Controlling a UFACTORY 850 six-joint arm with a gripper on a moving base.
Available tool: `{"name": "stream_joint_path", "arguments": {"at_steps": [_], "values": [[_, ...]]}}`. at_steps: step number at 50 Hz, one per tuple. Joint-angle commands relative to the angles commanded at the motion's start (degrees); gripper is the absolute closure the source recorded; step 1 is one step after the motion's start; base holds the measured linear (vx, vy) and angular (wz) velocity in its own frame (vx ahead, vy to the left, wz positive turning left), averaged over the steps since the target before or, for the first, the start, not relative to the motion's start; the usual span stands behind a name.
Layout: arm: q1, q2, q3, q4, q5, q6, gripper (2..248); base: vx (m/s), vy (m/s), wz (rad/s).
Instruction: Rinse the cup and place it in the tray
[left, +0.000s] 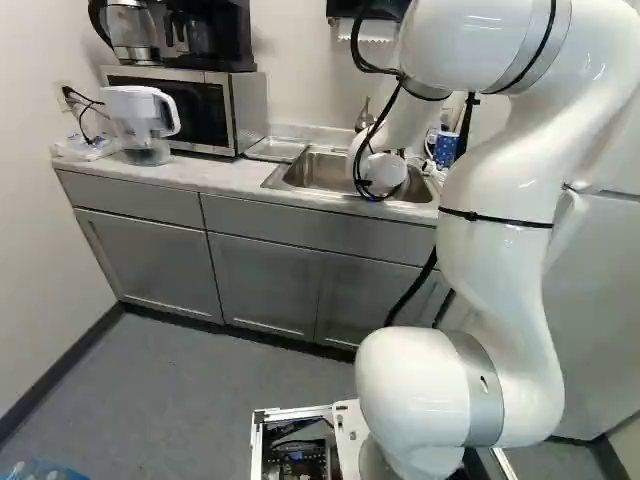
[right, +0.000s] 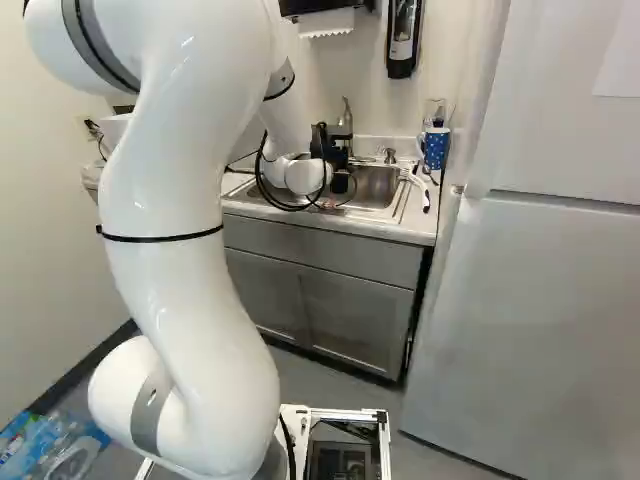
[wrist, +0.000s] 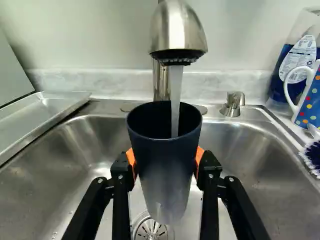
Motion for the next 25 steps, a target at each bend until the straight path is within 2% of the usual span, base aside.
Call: {"name": "stream_joint_path", "arguments": {"at_steps": [25], "values": [[0.00,0.00,0.00,0.00,0.00,0.00,125,0.000,0.000,0.000]]}}
